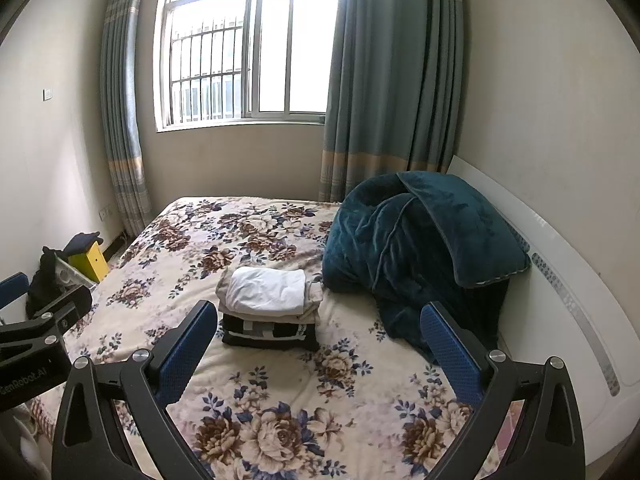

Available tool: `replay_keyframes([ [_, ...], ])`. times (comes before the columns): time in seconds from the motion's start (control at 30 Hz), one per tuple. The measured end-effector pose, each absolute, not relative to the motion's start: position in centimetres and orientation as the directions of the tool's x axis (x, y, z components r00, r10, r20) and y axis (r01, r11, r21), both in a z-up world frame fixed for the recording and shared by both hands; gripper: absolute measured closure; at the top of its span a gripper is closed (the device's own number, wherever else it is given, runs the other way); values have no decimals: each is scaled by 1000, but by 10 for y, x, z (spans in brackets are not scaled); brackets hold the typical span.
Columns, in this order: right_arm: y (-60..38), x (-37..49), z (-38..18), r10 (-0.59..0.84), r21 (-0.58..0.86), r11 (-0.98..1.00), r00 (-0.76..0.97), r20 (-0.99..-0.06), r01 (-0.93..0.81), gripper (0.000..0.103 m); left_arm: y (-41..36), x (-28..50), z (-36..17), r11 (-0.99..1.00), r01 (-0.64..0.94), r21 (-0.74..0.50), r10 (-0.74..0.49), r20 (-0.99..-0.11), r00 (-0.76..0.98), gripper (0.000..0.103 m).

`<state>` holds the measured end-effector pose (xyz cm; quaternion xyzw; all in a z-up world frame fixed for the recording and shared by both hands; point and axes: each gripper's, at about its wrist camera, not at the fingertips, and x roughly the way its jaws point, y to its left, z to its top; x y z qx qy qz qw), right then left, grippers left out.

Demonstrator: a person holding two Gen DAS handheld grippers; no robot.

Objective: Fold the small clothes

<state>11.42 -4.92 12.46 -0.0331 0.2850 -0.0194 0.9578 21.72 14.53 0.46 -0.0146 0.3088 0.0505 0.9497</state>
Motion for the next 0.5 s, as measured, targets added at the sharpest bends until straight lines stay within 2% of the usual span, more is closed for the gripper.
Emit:
replay_keyframes([
  [0.5, -48, 113, 125, -49, -69, 998, 835, -548, 13, 0, 145, 212, 5, 994, -107, -1, 86, -592, 802, 0],
])
